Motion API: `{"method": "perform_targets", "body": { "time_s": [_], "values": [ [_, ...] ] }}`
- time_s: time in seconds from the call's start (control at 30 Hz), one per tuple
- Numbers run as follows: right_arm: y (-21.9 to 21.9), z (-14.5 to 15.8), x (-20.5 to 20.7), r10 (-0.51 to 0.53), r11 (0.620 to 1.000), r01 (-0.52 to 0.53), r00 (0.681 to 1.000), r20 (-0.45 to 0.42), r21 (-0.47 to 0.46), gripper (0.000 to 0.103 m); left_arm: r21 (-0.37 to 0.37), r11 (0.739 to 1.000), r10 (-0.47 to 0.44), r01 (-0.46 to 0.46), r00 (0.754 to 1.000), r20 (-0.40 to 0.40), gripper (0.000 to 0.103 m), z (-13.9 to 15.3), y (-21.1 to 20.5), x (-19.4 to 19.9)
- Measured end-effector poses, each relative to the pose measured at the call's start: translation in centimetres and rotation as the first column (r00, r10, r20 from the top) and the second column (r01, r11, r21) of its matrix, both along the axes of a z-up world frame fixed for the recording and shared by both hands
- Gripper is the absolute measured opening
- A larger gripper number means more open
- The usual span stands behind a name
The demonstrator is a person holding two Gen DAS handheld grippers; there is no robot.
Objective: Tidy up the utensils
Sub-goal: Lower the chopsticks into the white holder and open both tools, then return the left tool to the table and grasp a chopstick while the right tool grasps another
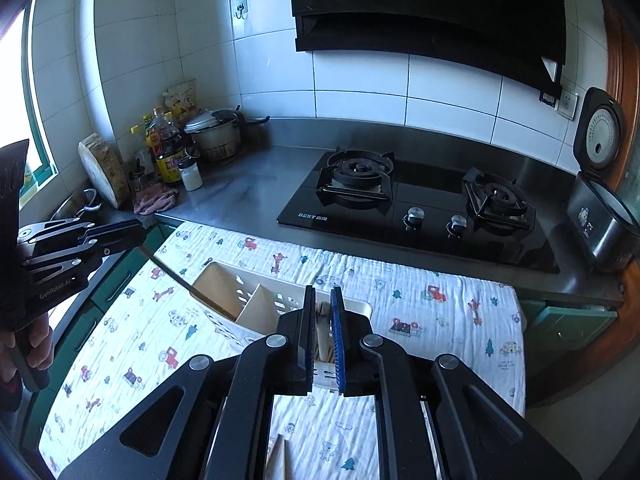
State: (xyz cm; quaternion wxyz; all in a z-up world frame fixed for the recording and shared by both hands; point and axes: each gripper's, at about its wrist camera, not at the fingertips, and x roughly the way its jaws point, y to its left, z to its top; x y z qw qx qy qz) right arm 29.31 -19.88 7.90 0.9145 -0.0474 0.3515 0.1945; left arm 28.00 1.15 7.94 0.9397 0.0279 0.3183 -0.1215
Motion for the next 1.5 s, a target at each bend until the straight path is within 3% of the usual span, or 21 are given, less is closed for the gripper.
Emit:
{"method": "perform_targets", "body": {
  "time_s": [0.1, 0.17, 0.33, 0.5, 0.73, 0.9, 1.07, 1.23, 1.5],
  "values": [
    [-0.5, 0.7, -0.6, -0.011, 1.0, 0.011, 1.0, 0.028, 0.006, 0.021, -0.011, 1.0, 0.004, -0.004, 1.0, 0.003, 0.01, 0.4, 0.1, -0.4],
    [-1.0, 1.6, -1.4, -0.024, 1.0, 0.023, 0.998, 0.059, 0.015, 0.03, -0.021, 1.0, 0.007, -0.006, 1.0, 0.021, 0.019, 1.0, 0.3, -1.4],
    [-2.6, 3.3, -4.6, -0.03, 0.999, 0.025, 0.993, 0.116, 0.047, 0.034, -0.039, 0.999, -0.002, 0.005, 0.998, 0.067, 0.021, 2.3, 0.4, -4.8],
    [-3.8, 2.3, -9.5, -0.023, 0.998, 0.016, 0.991, 0.131, 0.057, 0.039, -0.048, 0.999, -0.018, 0.022, 0.997, 0.078, 0.025, 1.8, 0.3, -8.9],
    [-4.2, -3.4, -16.3, -0.006, 1.0, 0.005, 0.999, 0.048, 0.029, 0.04, -0.055, 0.998, -0.034, 0.036, 0.999, 0.027, 0.027, -2.1, 0.1, -14.4],
    [-4.1, -8.1, -20.0, -0.005, 0.999, 0.007, 0.999, -0.05, 0.035, 0.04, -0.075, 0.997, -0.021, 0.018, 0.999, -0.04, 0.027, -5.7, 0.4, -16.8],
    [-2.4, -12.2, -23.1, -0.007, 1.0, 0.008, 0.996, -0.091, 0.001, 0.039, -0.064, 0.998, 0.0, -0.006, 0.996, -0.093, 0.027, -9.0, 0.4, -18.6],
    [-0.1, -15.4, -24.6, 0.011, 0.999, -0.017, 0.992, -0.125, -0.048, 0.036, -0.07, 0.997, 0.002, -0.012, 0.99, -0.141, 0.027, -11.6, 0.7, -19.7],
    [1.3, -19.4, -24.2, -0.014, 0.999, 0.003, 0.976, -0.216, -0.047, 0.026, -0.104, 0.994, -0.001, -0.022, 0.976, -0.217, 0.027, -14.7, 1.2, -20.3]
  ]
}}
